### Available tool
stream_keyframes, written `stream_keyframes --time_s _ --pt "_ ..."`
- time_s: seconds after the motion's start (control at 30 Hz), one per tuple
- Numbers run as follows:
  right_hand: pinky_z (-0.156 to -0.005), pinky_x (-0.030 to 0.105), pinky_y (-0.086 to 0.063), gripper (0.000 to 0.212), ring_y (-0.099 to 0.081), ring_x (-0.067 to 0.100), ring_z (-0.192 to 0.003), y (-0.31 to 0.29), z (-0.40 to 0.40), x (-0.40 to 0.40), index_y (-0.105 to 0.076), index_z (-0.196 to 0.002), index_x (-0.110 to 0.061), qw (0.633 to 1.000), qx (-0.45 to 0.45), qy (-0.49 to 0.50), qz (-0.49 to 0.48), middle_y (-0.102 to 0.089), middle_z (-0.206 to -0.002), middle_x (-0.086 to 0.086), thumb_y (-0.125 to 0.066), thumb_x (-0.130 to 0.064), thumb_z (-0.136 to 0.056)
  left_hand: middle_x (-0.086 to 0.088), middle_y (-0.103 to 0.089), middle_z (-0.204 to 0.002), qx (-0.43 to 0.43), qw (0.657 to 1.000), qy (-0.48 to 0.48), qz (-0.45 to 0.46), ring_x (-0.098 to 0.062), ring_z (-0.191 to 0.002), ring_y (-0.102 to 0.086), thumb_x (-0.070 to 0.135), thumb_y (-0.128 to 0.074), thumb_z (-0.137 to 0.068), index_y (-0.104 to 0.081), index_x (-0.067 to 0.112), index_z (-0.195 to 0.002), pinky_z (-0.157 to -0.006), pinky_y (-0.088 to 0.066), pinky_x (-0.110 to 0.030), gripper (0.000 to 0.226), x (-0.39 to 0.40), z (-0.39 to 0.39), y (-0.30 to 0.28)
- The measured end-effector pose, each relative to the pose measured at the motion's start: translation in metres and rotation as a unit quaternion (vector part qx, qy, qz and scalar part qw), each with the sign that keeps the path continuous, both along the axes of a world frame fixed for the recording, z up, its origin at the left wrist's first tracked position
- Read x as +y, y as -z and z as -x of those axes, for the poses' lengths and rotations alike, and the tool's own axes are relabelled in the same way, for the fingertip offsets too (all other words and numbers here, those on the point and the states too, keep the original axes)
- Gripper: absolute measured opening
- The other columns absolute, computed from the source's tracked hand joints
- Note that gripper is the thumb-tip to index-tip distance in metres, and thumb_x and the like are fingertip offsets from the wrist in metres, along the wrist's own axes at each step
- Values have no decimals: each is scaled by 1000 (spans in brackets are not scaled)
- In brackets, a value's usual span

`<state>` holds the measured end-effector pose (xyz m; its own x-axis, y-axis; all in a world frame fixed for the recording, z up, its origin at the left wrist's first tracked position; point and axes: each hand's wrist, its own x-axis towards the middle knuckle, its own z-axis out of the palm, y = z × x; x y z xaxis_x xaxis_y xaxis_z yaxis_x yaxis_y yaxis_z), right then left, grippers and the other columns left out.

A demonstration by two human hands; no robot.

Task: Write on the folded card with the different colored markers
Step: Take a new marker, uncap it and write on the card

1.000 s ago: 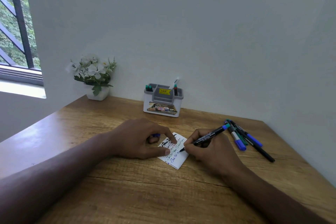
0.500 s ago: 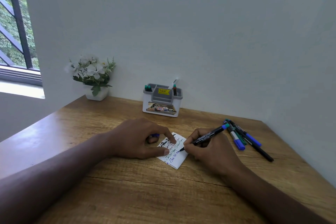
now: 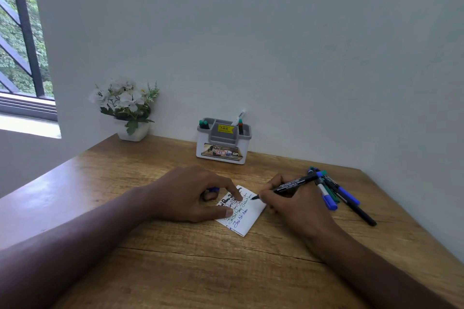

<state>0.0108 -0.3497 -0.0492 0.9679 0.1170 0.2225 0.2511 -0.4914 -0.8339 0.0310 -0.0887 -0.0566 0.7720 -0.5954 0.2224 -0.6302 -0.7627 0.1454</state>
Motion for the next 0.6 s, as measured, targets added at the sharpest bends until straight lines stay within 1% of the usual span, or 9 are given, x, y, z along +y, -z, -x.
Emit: stream_keyframes --time_s 0.13,0.27,0.33,0.4,0.47,0.53,0.6 --pt "-54 6 -46 4 -66 -13 -70 0 -1 -1 -80 -81 -22 999 -18 -12 35 -77 -75 -15 -82 -21 -84 16 -61 -88 5 1000 -3 -1 -6 -87 -59 78 -52 -94 -49 65 -136 -74 -54 -41 44 0 1 0" --pt "-62 10 -54 3 -70 -9 -84 3 -1 1 -80 -83 -25 997 -18 -45 59 -79 -84 -13 -82 -23 -84 22 -60 -88 10 1000 -4 -2 -4 -87 -58 78 -52 -94 -49 65 -136 -73 -53 -38 44 0 0 1" --pt "-63 9 -54 3 -70 -9 -85 4 -3 1 -80 -83 -26 997 -22 -37 64 -79 -85 -14 -82 -24 -84 23 -57 -85 9 1000 -4 -2 -3 -85 -57 77 -52 -95 -50 64 -136 -71 -51 -36 44 0 -1 2" --pt "-63 8 -54 3 -70 -9 -84 4 -6 0 -81 -83 -25 998 -27 -29 58 -80 -84 -14 -82 -23 -83 20 -58 -84 7 1000 -3 -1 -4 -84 -57 78 -52 -94 -50 64 -136 -71 -51 -38 44 0 -1 1" --pt "-63 9 -54 3 -71 -7 -83 3 -6 -1 -81 -83 -24 998 -23 -37 55 -80 -84 -13 -82 -21 -83 18 -62 -89 10 1000 -1 -1 -6 -86 -58 79 -50 -94 -49 65 -136 -73 -54 -41 44 0 -1 1" --pt "-62 10 -53 4 -71 -5 -81 3 -6 -1 -81 -81 -24 997 -29 -38 59 -80 -83 -14 -83 -20 -82 15 -67 -98 5 1000 1 -4 -7 -91 -61 81 -48 -93 -47 66 -136 -77 -55 -44 45 1 -2 2" --pt "-62 11 -54 4 -71 -4 -80 3 -6 -1 -80 -78 -23 997 -33 -34 63 -80 -82 -13 -83 -20 -81 16 -69 -104 -1 1000 2 -5 -7 -95 -62 82 -46 -93 -45 67 -136 -80 -55 -44 45 1 -3 3"
